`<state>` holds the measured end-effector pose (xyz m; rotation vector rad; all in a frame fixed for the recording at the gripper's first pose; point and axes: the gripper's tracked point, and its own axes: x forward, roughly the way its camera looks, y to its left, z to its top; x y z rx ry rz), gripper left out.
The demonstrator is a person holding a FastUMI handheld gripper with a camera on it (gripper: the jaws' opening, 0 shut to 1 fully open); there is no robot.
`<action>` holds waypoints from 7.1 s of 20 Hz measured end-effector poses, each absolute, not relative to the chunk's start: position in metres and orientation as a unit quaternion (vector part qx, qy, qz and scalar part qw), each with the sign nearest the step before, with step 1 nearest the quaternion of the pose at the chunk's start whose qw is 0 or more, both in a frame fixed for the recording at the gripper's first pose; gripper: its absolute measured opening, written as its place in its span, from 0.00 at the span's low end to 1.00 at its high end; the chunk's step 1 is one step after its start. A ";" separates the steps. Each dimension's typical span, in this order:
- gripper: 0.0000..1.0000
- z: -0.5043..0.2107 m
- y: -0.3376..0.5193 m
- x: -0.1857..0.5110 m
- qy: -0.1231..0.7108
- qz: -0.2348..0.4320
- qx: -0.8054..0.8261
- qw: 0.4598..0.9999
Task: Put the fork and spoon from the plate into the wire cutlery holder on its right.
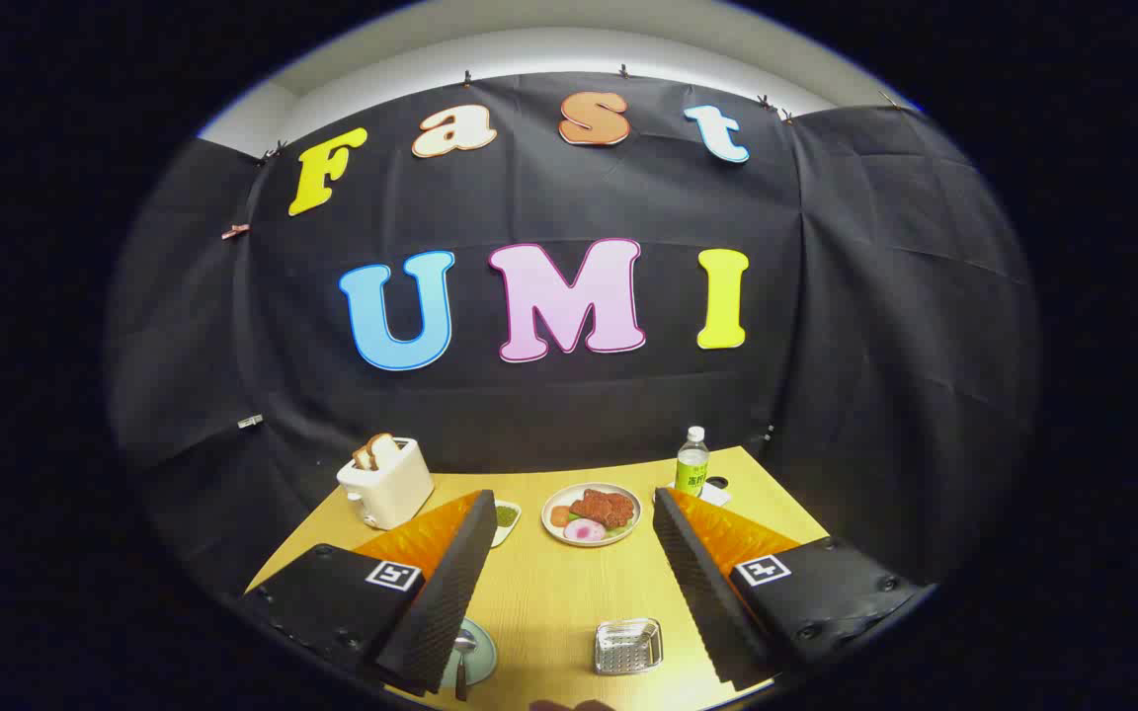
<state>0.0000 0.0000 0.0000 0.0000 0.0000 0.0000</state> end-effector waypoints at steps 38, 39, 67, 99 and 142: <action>0.99 -0.171 0.110 -0.010 0.223 0.105 -0.081 0.966; 0.99 -0.186 0.115 -0.010 0.241 0.111 -0.091 0.960; 0.31 -0.397 0.147 -0.007 0.539 0.100 -0.128 0.826; 0.08 -0.253 -0.057 -0.025 0.557 0.146 -0.077 0.814; 0.99 -0.200 0.080 0.015 0.444 0.123 0.026 0.887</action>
